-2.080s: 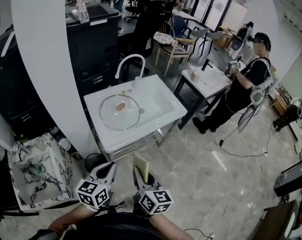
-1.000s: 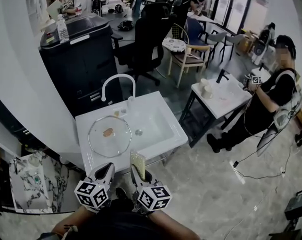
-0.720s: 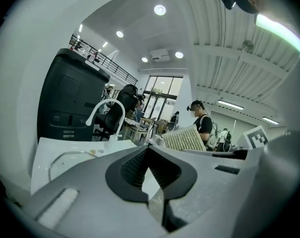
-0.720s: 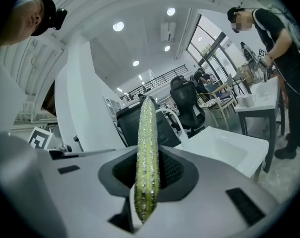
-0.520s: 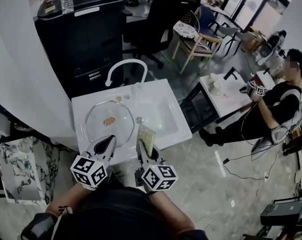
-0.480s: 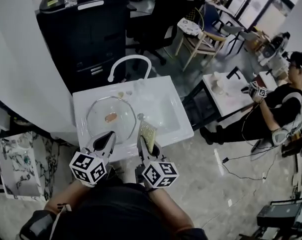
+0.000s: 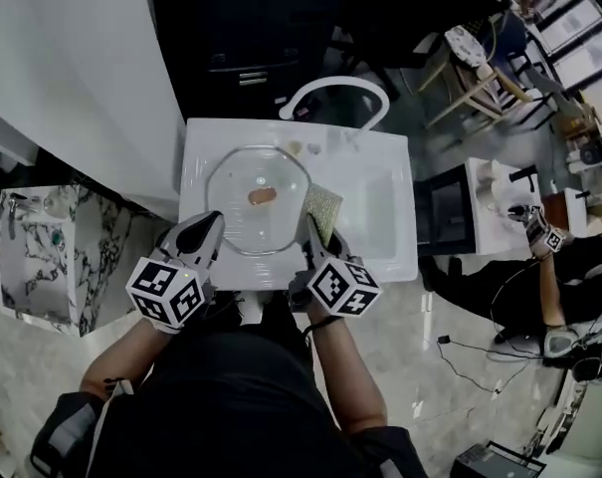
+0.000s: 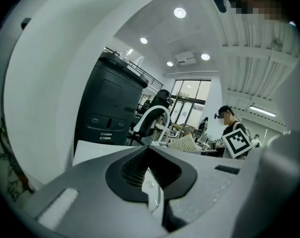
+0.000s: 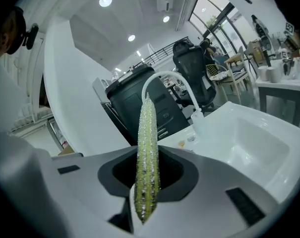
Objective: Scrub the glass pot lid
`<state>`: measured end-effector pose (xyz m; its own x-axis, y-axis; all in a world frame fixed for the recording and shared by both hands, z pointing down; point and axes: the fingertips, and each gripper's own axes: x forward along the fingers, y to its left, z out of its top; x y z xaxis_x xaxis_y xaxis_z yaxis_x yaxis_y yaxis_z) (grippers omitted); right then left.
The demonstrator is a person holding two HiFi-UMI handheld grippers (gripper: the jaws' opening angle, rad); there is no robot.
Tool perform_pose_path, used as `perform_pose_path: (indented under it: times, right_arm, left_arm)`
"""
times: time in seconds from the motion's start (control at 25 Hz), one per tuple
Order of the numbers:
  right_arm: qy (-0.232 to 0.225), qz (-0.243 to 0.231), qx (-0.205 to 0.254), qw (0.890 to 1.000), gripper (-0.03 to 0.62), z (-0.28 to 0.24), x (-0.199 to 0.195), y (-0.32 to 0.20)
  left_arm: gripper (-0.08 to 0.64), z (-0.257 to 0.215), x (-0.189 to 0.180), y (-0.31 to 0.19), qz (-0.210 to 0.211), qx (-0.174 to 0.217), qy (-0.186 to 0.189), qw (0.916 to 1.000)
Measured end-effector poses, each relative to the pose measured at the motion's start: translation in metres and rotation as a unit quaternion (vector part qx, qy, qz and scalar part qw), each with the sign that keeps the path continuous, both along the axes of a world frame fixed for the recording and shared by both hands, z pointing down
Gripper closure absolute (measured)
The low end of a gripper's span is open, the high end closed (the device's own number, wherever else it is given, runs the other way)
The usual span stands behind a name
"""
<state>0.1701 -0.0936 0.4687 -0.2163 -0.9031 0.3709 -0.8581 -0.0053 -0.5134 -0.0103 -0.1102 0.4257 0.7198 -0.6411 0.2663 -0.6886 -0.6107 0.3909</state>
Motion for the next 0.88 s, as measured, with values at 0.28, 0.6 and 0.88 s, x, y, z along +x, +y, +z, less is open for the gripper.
perform_pose_path:
  times: [0.28,0.6,0.88]
  right_arm:
    - [-0.028,-0.118,-0.045,0.992,0.526,0.028,-0.017,-0.072]
    - [-0.039,-0.219,-0.094,0.970,0.526,0.072,-0.077,-0.145]
    - [0.008,-0.249,-0.176,0.952,0.526,0.133,-0.122,-0.190]
  left_arm:
    - [0.560,0.004,-0.021,-0.016,-0.089,0.002,-0.015,0.9959]
    - [0.560,0.022,-0.056,-0.006,-0.162,-0.021,-0.023,0.9863]
    - [0.560,0.043,-0.113,0.008,-0.232,-0.051,-0.022,0.9710]
